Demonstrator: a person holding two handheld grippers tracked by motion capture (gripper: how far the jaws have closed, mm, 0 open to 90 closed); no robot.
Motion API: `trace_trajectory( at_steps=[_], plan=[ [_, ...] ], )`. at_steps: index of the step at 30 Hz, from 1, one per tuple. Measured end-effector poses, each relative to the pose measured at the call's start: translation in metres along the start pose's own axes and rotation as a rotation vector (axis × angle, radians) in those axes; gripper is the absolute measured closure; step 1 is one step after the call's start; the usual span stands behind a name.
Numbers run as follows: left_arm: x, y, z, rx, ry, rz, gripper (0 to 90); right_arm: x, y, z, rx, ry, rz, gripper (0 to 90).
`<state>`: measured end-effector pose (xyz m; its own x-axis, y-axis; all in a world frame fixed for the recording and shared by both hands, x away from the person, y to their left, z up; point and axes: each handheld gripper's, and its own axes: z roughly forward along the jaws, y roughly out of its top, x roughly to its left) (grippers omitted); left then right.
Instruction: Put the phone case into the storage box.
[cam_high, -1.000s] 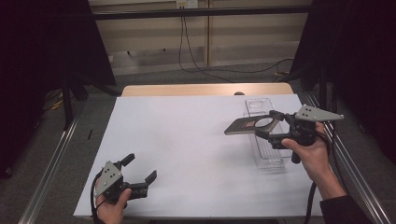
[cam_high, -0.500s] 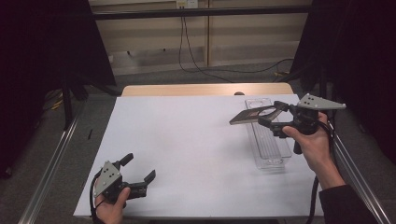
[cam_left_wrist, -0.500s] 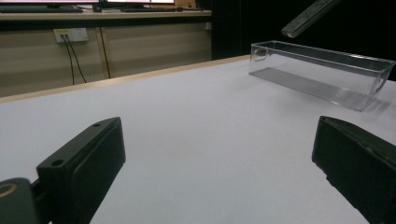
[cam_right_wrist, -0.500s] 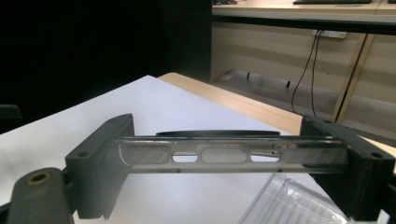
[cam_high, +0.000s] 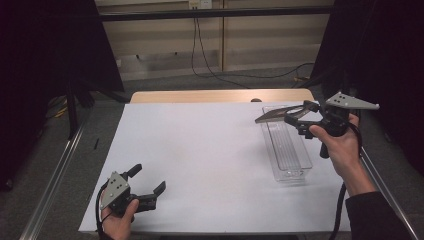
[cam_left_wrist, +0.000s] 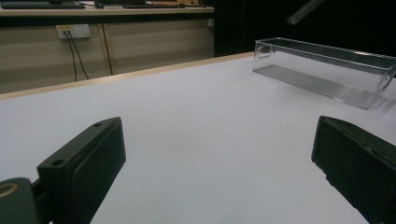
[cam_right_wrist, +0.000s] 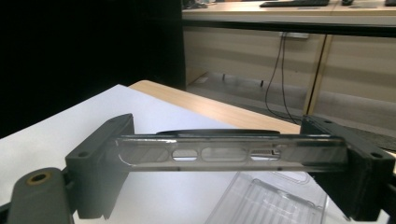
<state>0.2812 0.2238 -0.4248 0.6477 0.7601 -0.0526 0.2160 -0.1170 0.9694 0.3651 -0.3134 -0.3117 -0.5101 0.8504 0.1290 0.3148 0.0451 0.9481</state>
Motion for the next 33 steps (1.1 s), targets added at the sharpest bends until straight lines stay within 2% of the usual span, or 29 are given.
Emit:
trace_trajectory(
  at_steps=[7,21,28,33],
  plan=[
    [0.001,0.0,0.0,0.001,0.003,-0.002,3.0,-0.008,0.004,0.004,0.026,-0.074,0.01,11.9],
    [0.002,0.001,-0.001,-0.004,0.003,0.0,2.9,-0.026,0.007,0.021,0.075,-0.175,0.037,11.9],
    [0.001,0.001,0.0,-0.005,0.003,0.009,2.9,-0.033,0.005,0.025,0.112,-0.21,0.042,11.9],
    [0.0,0.0,0.002,0.005,-0.002,0.013,2.9,-0.037,0.001,0.028,0.143,-0.22,0.024,11.9]
  ],
)
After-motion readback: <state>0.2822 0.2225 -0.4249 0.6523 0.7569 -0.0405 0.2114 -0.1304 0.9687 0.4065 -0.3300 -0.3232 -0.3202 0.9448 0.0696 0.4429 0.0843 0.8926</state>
